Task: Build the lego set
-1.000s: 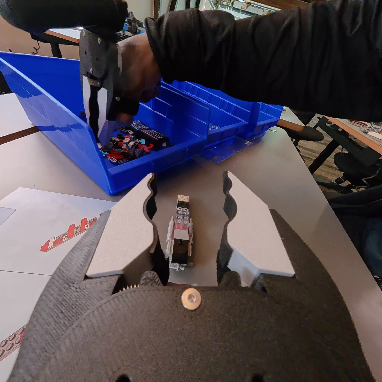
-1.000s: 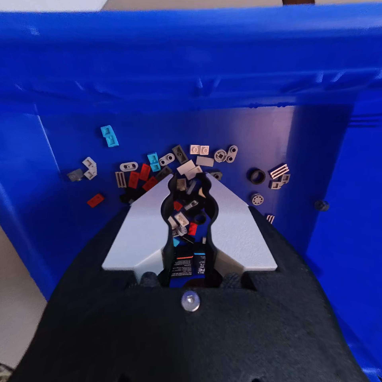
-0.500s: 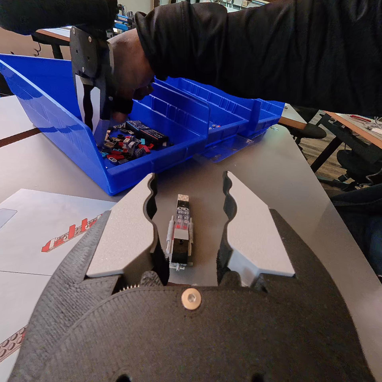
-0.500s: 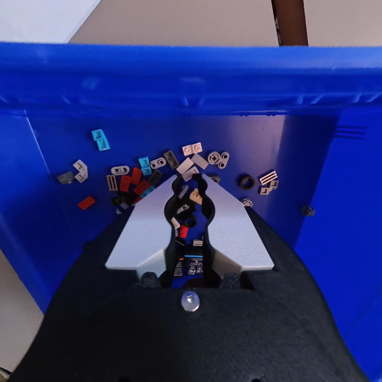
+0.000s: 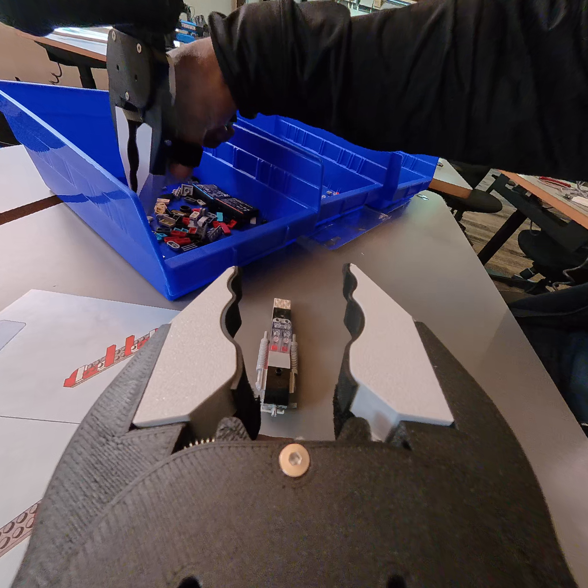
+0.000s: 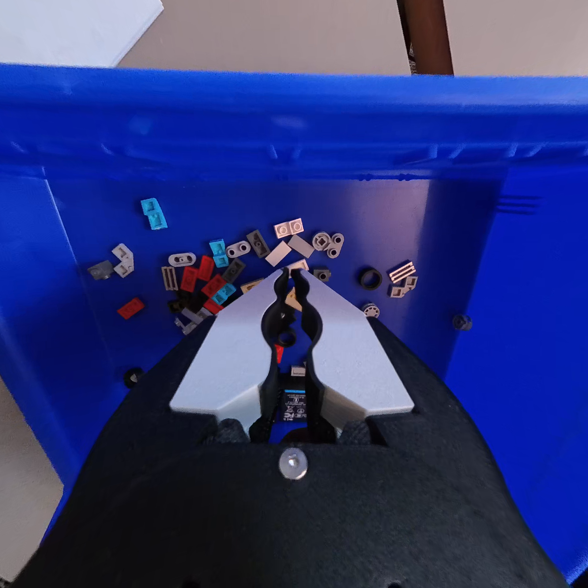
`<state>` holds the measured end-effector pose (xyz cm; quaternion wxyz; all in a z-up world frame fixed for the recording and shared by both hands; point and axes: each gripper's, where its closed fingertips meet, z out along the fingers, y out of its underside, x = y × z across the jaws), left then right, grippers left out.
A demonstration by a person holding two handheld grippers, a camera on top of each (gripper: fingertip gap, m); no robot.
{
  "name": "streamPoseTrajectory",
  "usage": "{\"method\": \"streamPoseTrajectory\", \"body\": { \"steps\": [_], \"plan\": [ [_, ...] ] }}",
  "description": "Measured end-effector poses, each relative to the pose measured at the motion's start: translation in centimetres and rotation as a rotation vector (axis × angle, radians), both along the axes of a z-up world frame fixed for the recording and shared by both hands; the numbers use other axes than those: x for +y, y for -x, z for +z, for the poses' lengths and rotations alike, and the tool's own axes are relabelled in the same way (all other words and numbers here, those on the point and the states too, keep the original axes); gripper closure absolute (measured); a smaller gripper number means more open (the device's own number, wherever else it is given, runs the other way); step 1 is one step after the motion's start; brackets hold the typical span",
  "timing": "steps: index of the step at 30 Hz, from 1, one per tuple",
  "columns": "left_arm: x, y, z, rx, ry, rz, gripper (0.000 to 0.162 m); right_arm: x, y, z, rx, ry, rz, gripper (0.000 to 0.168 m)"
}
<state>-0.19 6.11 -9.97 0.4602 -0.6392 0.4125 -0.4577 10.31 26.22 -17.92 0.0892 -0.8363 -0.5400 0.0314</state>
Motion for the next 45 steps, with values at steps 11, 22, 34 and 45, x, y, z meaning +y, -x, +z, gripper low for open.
{"method": "streamPoseTrajectory", "body": {
  "steps": [11,22,34,45],
  "plan": [
    [0.0,0.0,-0.1,0.002,0.001,-0.001,0.097,0.3,-0.3,-0.1,0.003,0.012,-0.001,0.14],
    [0.0,0.0,-0.1,0.002,0.003,-0.002,0.097,0.6,-0.2,-0.7,0.025,0.047,0.017,0.15],
    [0.7,0.5,-0.1,0.006,0.003,0.024,0.097,-6.2,3.5,8.1,0.23,-0.111,0.044,0.151],
    [1.0,0.6,-0.1,0.003,0.014,0.034,0.097,-23.4,3.8,2.2,0.255,-0.033,0.009,0.151]
  ]
}}
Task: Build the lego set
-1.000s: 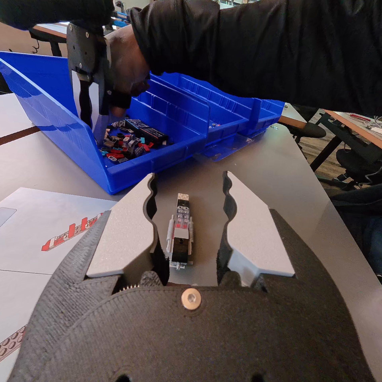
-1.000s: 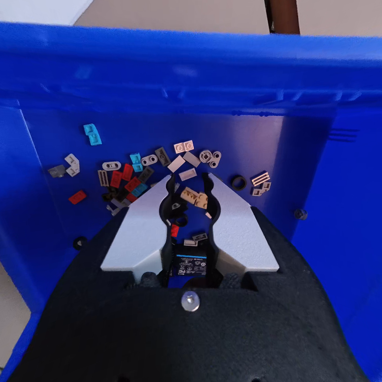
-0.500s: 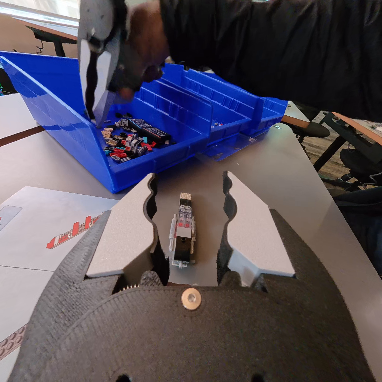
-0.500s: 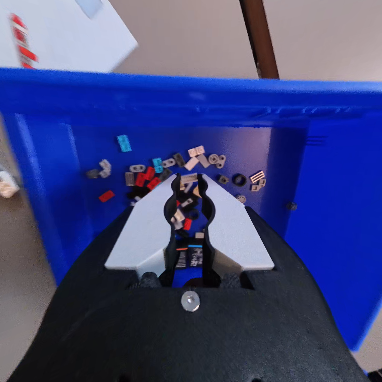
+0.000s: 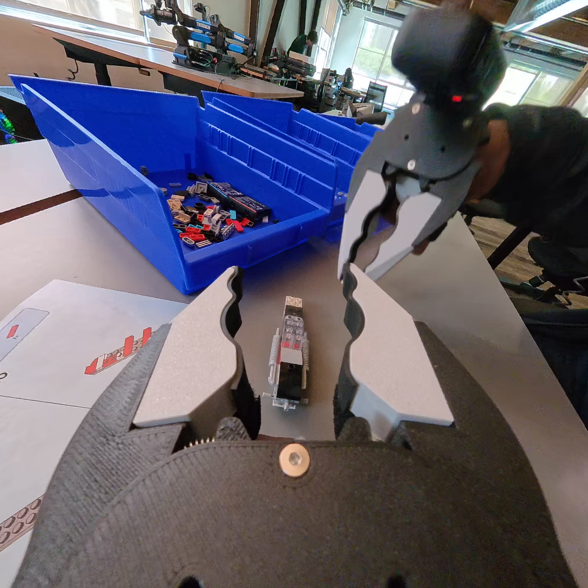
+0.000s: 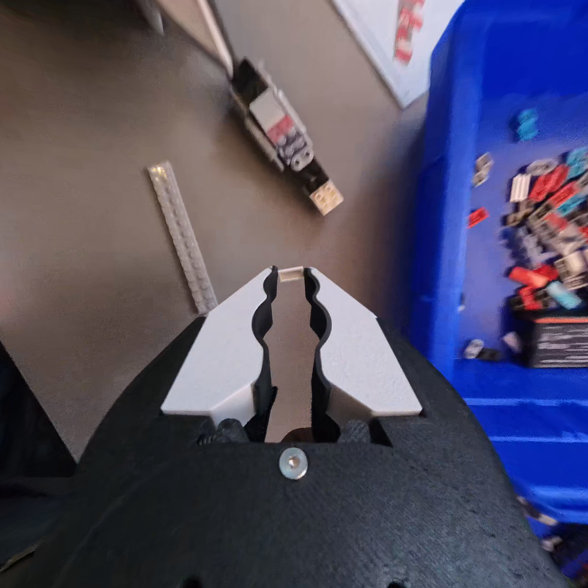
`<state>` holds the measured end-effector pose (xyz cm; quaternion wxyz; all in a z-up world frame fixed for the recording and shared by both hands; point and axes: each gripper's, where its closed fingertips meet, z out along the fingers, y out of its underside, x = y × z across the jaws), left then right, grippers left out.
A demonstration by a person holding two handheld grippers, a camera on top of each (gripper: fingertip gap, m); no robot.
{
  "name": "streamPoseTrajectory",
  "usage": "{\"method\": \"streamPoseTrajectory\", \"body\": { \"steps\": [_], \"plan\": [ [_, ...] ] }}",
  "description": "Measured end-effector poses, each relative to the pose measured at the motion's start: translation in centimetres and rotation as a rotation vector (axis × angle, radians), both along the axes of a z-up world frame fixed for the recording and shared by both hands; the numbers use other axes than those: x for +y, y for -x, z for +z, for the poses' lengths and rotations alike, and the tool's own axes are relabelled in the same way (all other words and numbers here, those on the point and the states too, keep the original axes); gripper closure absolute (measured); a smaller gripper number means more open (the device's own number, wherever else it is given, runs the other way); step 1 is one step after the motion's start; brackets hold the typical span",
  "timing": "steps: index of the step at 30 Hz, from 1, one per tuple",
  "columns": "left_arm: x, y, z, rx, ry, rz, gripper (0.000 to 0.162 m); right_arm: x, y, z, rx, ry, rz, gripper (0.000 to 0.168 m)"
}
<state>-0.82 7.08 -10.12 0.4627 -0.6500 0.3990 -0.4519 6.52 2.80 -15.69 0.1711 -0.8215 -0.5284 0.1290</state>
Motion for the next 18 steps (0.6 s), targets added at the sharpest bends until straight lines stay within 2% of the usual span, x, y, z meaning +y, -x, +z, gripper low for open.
{"method": "streamPoseTrajectory", "body": {
  "steps": [4,7,9,11,14,16,18],
  "plan": [
    [0.0,0.0,0.0,-0.002,-0.003,0.003,0.097,-1.2,-1.0,-3.0,-0.064,0.023,-0.02,0.151],
    [0.0,0.0,0.0,-0.001,-0.001,0.002,0.097,-1.5,-0.7,-3.2,-0.053,0.046,-0.015,0.148],
    [0.0,0.0,0.0,0.0,-0.001,0.001,0.097,-1.2,-0.8,-2.7,-0.069,0.037,-0.002,0.137],
    [0.0,0.0,0.0,-0.001,0.0,0.001,0.097,-0.7,-0.2,-0.9,-0.026,0.037,0.009,0.135],
    [0.0,0.0,0.0,0.0,0.003,-0.001,0.097,1.6,1.0,3.4,0.058,-0.02,0.036,0.137],
    [0.0,0.0,0.0,0.003,0.005,-0.002,0.097,4.7,1.2,5.9,0.085,-0.09,0.023,0.139],
    [0.0,0.0,-0.1,0.004,0.005,-0.001,0.097,8.9,0.6,7.0,0.049,-0.171,-0.011,0.141]
  ]
}}
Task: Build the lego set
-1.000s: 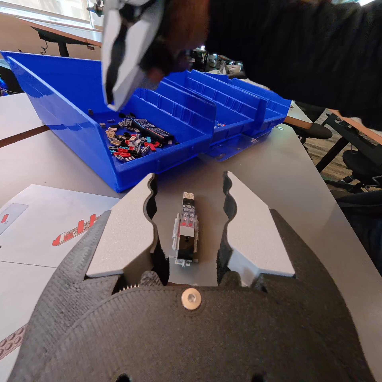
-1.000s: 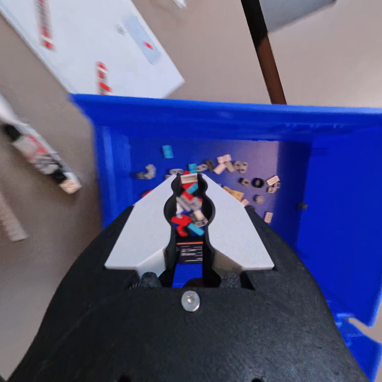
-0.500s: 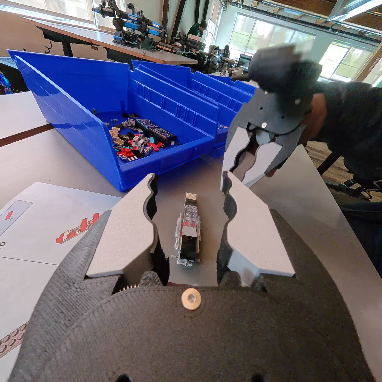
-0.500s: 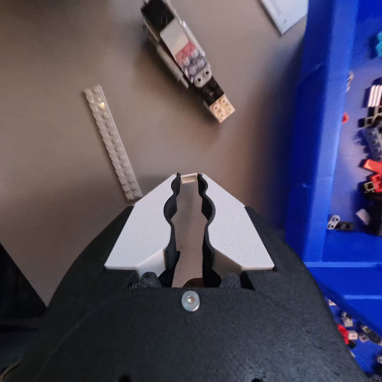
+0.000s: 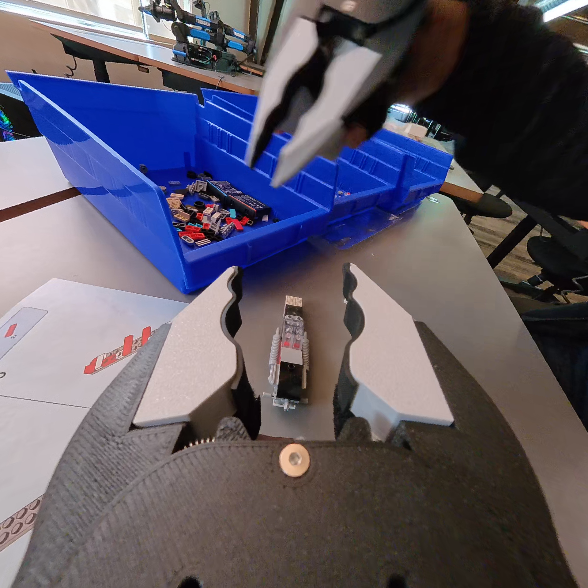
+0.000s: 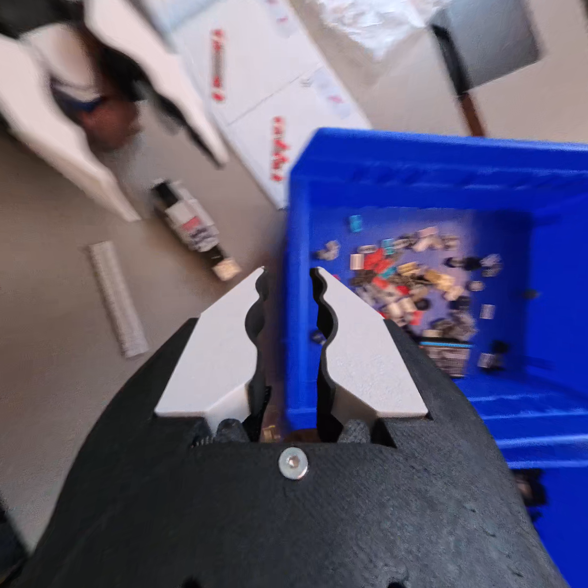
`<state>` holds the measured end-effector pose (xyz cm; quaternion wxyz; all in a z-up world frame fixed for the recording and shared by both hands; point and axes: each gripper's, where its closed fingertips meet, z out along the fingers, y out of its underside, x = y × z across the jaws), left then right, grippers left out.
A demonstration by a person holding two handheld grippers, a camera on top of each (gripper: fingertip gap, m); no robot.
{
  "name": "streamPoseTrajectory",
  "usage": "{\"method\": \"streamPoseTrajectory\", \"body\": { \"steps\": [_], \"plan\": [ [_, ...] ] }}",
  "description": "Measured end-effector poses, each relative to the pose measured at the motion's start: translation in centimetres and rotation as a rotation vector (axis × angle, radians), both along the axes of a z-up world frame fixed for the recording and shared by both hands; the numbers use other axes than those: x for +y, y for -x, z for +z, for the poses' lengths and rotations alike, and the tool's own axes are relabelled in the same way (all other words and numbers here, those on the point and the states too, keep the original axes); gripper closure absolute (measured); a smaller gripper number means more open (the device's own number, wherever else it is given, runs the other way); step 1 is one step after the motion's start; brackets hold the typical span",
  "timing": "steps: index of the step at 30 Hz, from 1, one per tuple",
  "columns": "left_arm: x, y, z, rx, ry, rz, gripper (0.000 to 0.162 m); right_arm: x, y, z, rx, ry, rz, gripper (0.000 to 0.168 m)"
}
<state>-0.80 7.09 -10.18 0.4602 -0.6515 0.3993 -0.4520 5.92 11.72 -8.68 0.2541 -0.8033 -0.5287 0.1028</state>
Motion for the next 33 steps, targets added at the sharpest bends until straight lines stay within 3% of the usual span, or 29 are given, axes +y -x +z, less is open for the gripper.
{"method": "streamPoseTrajectory", "body": {
  "steps": [5,11,19,28,33],
  "plan": [
    [0.0,0.1,0.1,-0.006,-0.003,0.003,0.097,9.2,-1.9,-3.1,-0.119,0.003,-0.098,0.145],
    [0.0,0.1,0.0,-0.001,-0.002,0.002,0.097,14.5,-4.2,-8.0,-0.205,0.078,-0.227,0.152],
    [0.1,0.1,0.0,0.0,0.009,-0.001,0.097,14.8,-3.2,-9.5,-0.101,0.209,-0.345,0.15],
    [0.1,0.1,-0.1,0.007,0.002,0.002,0.097,14.8,-3.5,-9.8,-0.103,0.208,-0.387,0.159],
    [0.1,0.1,-0.1,0.005,0.0,0.005,0.097,14.1,-3.3,-7.3,-0.038,0.151,-0.389,0.159]
  ]
}}
